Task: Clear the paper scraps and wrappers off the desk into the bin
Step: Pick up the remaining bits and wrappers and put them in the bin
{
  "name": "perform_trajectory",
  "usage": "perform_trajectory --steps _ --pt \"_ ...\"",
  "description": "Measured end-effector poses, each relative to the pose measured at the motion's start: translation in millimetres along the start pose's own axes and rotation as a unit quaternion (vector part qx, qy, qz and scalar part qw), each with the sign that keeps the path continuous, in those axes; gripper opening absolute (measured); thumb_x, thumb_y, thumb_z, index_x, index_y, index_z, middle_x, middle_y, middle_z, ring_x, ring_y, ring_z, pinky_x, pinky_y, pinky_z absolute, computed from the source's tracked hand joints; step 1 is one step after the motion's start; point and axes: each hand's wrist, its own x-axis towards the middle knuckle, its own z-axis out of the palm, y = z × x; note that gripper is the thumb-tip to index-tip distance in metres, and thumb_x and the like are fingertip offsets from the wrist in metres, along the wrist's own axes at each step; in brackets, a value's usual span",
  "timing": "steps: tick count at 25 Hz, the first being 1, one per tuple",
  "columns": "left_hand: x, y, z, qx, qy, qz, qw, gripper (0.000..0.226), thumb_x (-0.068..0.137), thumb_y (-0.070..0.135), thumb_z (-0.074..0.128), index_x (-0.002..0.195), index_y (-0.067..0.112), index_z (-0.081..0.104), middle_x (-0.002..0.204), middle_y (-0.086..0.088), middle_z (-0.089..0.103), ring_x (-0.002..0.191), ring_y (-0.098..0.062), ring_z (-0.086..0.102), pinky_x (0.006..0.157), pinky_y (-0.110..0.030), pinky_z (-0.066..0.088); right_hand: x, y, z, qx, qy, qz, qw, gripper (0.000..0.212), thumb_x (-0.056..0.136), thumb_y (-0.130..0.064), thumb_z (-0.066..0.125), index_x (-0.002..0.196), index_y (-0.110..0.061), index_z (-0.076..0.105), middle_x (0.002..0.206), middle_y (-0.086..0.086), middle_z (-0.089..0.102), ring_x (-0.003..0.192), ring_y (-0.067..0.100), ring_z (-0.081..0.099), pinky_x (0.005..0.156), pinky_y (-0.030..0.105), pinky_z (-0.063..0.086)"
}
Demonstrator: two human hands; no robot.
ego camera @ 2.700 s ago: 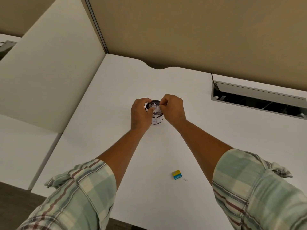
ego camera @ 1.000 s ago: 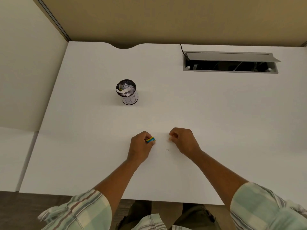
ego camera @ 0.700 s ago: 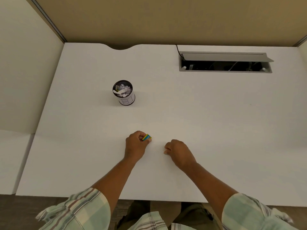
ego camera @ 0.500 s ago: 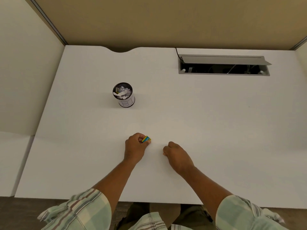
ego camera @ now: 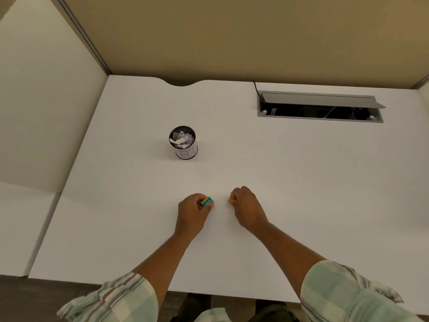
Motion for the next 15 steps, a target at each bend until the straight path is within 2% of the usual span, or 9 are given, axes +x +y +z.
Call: perform_trajectory --steps 2,4,6,8,10,13,15 --pt "9.3 10.3 -12.3 0.005 0.075 0.065 0.995 0.018 0.085 0.023 0.081 0.098 0.014 0.075 0.09 0.003 0.074 0.078 -0.011 0.069 0.074 -0.021 0.057 24.8 -25.1 -11.0 0.014 0.025 -0.018 0.999 0.013 0.098 -0.015 0.055 0.086 -0.016 0.058 0.09 0.001 0.054 0.077 0.016 0.056 0.064 0.023 0.044" --pt "26.4 27.0 -27.0 0.012 0.133 0.117 0.984 0.021 0.086 0.022 0.081 0.102 0.01 0.075 0.092 0.0 0.073 0.078 -0.011 0.067 0.073 -0.015 0.055 52.2 -54.0 -22.1 0.036 0.053 -0.047 0.997 0.012 0.097 -0.017 0.058 0.086 -0.015 0.06 0.091 0.003 0.057 0.078 0.017 0.058 0.068 0.028 0.049" --pt "49.2 46.0 -42.7 0.017 0.171 0.138 0.975 0.024 0.087 0.022 0.08 0.106 0.008 0.075 0.092 -0.002 0.072 0.074 -0.01 0.063 0.067 -0.006 0.049 79.7 -83.8 -32.7 0.059 0.079 -0.069 0.993 0.013 0.097 -0.018 0.06 0.085 -0.013 0.063 0.09 0.006 0.061 0.079 0.019 0.06 0.071 0.033 0.053" --pt "74.3 61.8 -57.9 0.013 0.197 0.145 0.969 0.027 0.086 0.02 0.08 0.109 0.006 0.075 0.092 -0.006 0.072 0.074 -0.01 0.06 0.065 -0.003 0.047 104.1 -112.5 -43.4 0.071 0.097 -0.084 0.989 0.012 0.095 -0.013 0.06 0.084 -0.012 0.065 0.09 0.006 0.063 0.08 0.018 0.061 0.071 0.032 0.054" --pt "96.2 73.5 -71.6 0.005 0.208 0.142 0.968 0.029 0.086 0.02 0.081 0.11 0.006 0.075 0.097 -0.008 0.073 0.079 -0.012 0.062 0.071 -0.007 0.05 124.3 -136.8 -52.7 0.071 0.107 -0.095 0.987 0.012 0.094 -0.009 0.059 0.084 -0.011 0.066 0.09 0.007 0.064 0.08 0.018 0.061 0.071 0.031 0.054" --pt "123.3 80.3 -85.0 0.013 0.199 0.13 0.971 0.029 0.087 0.024 0.081 0.11 0.007 0.074 0.102 -0.008 0.075 0.089 -0.018 0.069 0.082 -0.028 0.061 148.0 -161.0 -59.0 0.057 0.107 -0.102 0.987 0.012 0.092 -0.01 0.058 0.086 -0.008 0.068 0.089 0.009 0.066 0.08 0.02 0.063 0.072 0.033 0.056" --pt "135.6 80.8 -87.3 0.033 0.18 0.122 0.975 0.028 0.088 0.023 0.079 0.111 0.008 0.074 0.104 -0.009 0.075 0.093 -0.021 0.07 0.085 -0.033 0.062 160.0 -168.8 -59.9 0.038 0.103 -0.092 0.99 0.01 0.093 -0.013 0.062 0.089 -0.007 0.069 0.09 0.009 0.067 0.08 0.02 0.064 0.072 0.031 0.057"
